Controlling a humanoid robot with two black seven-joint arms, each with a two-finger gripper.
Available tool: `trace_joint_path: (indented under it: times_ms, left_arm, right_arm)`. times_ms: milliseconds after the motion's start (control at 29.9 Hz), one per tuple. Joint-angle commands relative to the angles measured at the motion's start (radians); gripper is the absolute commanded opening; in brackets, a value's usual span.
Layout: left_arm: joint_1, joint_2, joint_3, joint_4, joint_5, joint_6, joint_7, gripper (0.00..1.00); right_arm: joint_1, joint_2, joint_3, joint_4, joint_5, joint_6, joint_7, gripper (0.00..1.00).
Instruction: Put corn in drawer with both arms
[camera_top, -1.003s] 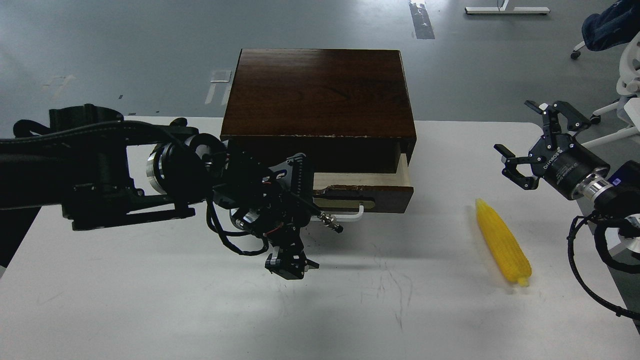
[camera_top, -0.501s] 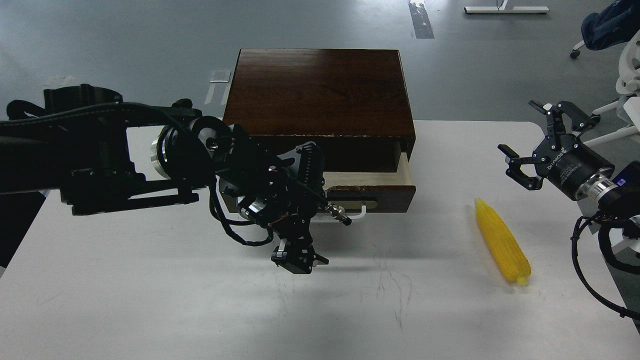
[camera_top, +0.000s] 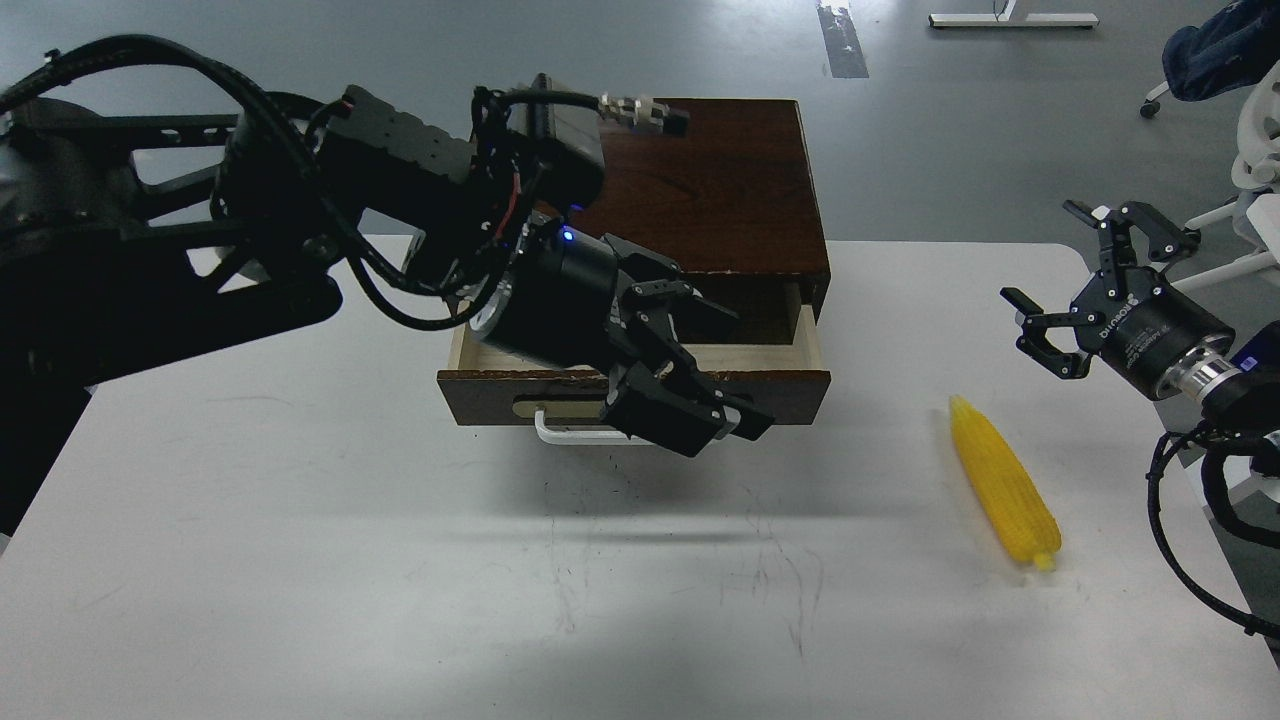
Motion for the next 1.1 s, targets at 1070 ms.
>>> trace_joint_path:
  times_ms: [1070]
  left_arm:
    - [0.792,0.138,-0.280,0.538,-1.335,0.000,0.000,0.98]
  right_arm:
    - [0.118,-0.208,0.043,0.053,-1.067,0.012,0.000,1.00]
